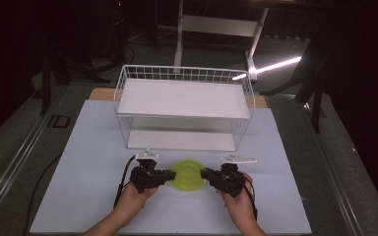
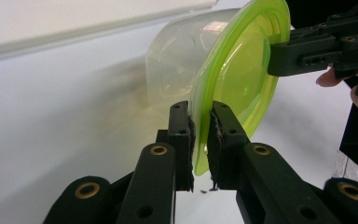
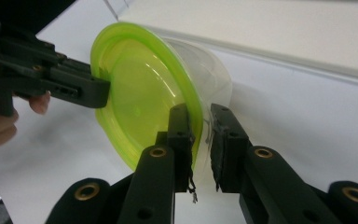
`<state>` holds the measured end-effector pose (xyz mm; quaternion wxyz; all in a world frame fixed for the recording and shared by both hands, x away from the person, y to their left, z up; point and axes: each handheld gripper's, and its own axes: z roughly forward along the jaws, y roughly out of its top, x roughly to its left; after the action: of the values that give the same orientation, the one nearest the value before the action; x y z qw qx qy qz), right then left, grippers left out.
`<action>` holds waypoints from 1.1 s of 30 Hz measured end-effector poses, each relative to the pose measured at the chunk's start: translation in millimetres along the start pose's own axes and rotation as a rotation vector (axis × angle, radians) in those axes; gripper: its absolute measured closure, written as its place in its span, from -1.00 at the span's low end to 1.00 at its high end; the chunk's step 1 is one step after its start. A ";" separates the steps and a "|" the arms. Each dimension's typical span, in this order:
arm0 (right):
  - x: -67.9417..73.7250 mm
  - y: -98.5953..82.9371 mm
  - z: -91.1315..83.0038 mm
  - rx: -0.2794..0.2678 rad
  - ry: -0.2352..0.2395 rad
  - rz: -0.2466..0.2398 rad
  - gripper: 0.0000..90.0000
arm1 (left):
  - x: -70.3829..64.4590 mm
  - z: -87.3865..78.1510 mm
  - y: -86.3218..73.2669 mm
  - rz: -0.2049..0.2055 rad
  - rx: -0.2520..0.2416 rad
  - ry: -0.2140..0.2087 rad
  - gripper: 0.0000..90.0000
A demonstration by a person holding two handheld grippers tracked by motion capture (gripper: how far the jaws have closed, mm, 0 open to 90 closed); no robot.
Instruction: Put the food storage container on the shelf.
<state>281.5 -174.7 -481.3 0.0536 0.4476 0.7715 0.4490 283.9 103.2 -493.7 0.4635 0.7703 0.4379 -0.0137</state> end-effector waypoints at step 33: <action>-14.7 49.9 45.3 -0.105 -0.124 0.026 0.75 | 43.5 15.2 42.8 -0.031 -0.114 0.098 0.81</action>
<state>344.2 -146.5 -475.9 0.1188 0.4812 0.7362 0.4608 346.0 113.0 -490.9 0.4843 0.7354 0.4720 0.0417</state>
